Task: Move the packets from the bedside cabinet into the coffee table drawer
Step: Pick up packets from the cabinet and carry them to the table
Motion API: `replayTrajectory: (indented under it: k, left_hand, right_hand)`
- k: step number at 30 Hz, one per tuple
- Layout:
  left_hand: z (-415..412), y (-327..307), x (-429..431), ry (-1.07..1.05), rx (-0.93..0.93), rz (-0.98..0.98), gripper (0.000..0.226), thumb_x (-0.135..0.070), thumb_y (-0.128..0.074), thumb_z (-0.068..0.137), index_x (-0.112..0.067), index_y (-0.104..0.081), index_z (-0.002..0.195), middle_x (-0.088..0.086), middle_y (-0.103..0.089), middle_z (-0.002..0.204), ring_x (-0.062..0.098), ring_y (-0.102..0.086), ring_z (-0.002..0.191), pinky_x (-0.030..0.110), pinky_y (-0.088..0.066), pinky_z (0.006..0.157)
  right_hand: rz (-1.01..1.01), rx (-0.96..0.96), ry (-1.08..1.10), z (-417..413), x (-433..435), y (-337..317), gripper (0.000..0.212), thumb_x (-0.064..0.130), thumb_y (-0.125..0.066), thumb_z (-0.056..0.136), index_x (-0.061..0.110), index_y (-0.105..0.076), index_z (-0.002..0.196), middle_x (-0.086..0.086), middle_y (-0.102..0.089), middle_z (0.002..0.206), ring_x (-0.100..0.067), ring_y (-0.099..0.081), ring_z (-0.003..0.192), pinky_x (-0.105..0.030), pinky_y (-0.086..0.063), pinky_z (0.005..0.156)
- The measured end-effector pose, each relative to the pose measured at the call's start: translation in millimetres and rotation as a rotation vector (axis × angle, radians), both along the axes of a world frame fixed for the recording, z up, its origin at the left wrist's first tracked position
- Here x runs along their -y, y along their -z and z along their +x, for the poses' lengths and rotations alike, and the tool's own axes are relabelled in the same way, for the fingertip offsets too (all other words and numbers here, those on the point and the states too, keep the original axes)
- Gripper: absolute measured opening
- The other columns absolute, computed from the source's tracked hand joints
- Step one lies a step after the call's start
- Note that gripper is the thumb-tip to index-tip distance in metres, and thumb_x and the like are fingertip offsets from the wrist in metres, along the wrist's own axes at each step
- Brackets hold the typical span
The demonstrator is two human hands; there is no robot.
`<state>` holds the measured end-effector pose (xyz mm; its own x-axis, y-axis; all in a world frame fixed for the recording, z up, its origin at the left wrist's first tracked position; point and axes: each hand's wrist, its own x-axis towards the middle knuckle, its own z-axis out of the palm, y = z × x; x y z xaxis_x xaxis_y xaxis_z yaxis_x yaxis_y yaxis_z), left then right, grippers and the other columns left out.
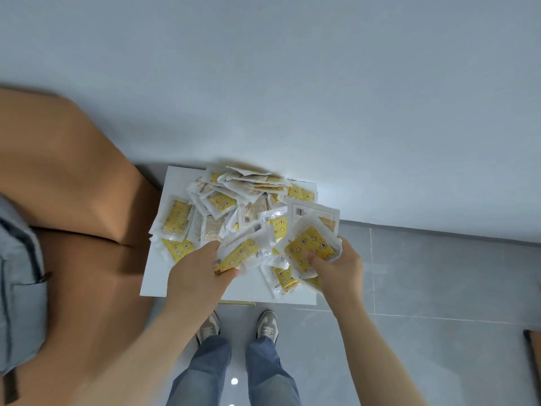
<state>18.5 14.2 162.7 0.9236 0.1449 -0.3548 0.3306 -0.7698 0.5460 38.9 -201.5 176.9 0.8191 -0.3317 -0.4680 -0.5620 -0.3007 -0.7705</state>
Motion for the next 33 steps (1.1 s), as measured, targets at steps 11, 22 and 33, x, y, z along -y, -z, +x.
replayTrajectory:
  k: [11, 22, 33]
  left_hand:
    - [-16, -147, 18, -0.075, 0.077, -0.36, 0.031, -0.028, -0.079, 0.073, -0.029, -0.049, 0.066, -0.009, -0.055, 0.058, 0.006, -0.053, 0.057, 0.02, -0.03, 0.051]
    - [-33, -247, 133, 0.158, 0.169, -0.488, 0.025, -0.032, -0.082, 0.068, -0.021, -0.064, 0.08, -0.002, -0.068, 0.072, 0.015, -0.065, 0.068, 0.031, -0.05, 0.058]
    - [-148, -333, 355, 0.475, 0.251, -0.704, 0.02, -0.03, -0.082, 0.069, -0.027, -0.066, 0.08, -0.009, -0.071, 0.071, 0.004, -0.066, 0.064, 0.02, -0.044, 0.054]
  right_hand:
    - [-0.072, 0.126, 0.108, -68, -3, -131, 0.028, 0.003, -0.072, 0.075, 0.027, -0.059, 0.079, 0.005, -0.069, 0.074, -0.019, -0.066, 0.072, -0.029, -0.054, 0.062]
    - [-0.127, 0.375, 0.405, -154, 95, -230, 0.022, 0.003, -0.072, 0.076, 0.022, -0.062, 0.081, 0.007, -0.068, 0.068, -0.009, -0.06, 0.061, -0.013, -0.045, 0.047]
    - [-0.367, 0.567, 0.669, -316, 285, -326, 0.022, 0.003, -0.071, 0.073, 0.022, -0.06, 0.076, 0.007, -0.066, 0.071, -0.013, -0.058, 0.068, -0.019, -0.045, 0.052]
